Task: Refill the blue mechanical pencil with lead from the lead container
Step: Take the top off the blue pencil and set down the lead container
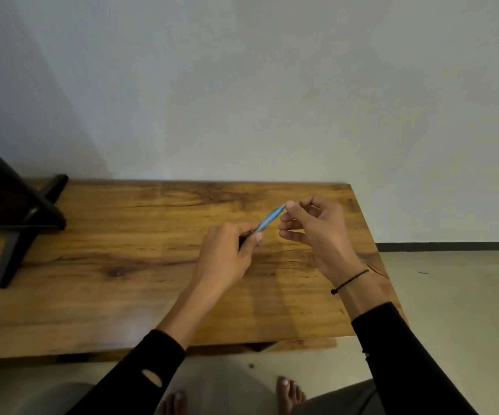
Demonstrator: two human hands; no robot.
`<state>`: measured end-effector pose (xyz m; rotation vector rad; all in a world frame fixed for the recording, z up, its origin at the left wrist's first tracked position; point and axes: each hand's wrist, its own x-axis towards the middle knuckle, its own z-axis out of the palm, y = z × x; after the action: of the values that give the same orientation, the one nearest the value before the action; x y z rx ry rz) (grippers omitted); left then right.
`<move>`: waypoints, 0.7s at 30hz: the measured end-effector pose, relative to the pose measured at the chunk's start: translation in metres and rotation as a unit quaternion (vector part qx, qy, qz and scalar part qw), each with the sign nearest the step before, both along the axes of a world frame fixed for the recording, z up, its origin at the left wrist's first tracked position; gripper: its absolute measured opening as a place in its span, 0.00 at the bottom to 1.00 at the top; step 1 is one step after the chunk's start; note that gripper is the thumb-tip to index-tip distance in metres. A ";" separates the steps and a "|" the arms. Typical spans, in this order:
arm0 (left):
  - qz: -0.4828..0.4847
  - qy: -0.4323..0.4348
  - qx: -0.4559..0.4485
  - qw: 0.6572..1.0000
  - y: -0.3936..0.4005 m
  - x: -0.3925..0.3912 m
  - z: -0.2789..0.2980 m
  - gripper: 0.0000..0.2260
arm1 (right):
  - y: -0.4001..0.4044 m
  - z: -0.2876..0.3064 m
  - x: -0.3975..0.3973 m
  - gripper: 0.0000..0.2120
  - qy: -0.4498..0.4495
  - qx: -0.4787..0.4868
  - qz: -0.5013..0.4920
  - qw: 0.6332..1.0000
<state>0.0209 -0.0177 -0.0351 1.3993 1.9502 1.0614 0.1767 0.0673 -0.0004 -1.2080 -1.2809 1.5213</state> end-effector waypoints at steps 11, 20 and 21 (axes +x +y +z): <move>0.007 0.013 0.009 1.000 0.014 -0.013 -0.009 0.08 | 0.046 -0.025 0.004 0.02 -0.171 0.174 -0.068 0.967; 0.020 0.029 0.020 0.999 0.018 -0.028 -0.011 0.08 | 0.041 -0.064 -0.004 0.07 -0.447 0.255 0.096 0.852; 0.018 0.028 0.020 0.999 0.018 -0.028 -0.011 0.08 | 0.041 -0.064 -0.004 0.07 -0.451 0.255 0.096 0.850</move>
<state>-0.0069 0.0003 -0.0461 1.4340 2.0112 1.0942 0.1723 0.1078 -0.0643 -1.4918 -2.2900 0.5808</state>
